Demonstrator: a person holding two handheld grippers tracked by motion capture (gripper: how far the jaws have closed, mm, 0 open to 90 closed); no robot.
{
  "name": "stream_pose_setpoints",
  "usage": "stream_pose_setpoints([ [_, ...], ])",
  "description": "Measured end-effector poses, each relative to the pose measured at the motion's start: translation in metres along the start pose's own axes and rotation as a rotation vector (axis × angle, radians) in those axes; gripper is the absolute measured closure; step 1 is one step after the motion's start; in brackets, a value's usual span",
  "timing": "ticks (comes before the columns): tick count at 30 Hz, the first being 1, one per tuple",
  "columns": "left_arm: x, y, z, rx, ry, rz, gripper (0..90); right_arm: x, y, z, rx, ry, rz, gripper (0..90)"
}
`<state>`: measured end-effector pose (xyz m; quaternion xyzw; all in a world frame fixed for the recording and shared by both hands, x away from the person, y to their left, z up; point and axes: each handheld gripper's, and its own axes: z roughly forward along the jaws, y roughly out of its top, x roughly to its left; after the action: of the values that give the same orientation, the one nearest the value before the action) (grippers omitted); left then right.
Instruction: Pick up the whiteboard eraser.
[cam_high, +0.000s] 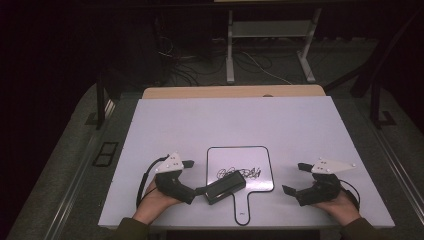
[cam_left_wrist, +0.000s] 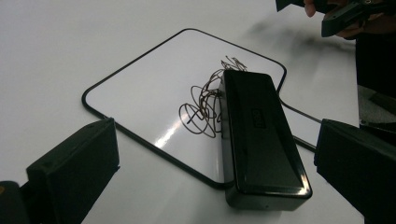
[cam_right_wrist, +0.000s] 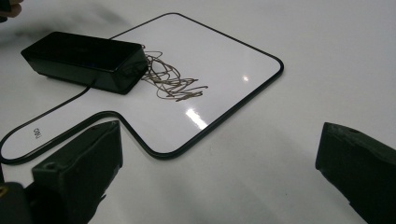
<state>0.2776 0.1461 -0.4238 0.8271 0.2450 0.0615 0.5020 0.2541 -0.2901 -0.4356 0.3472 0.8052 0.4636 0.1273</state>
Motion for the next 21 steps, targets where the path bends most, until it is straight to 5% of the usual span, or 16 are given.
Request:
stream_pose_setpoints([
  [21, -0.012, 0.015, 0.02, 0.004, -0.021, 0.011, 0.0, 0.001, 0.0, 0.001, 0.005, 0.0, 0.005, 0.0],
])
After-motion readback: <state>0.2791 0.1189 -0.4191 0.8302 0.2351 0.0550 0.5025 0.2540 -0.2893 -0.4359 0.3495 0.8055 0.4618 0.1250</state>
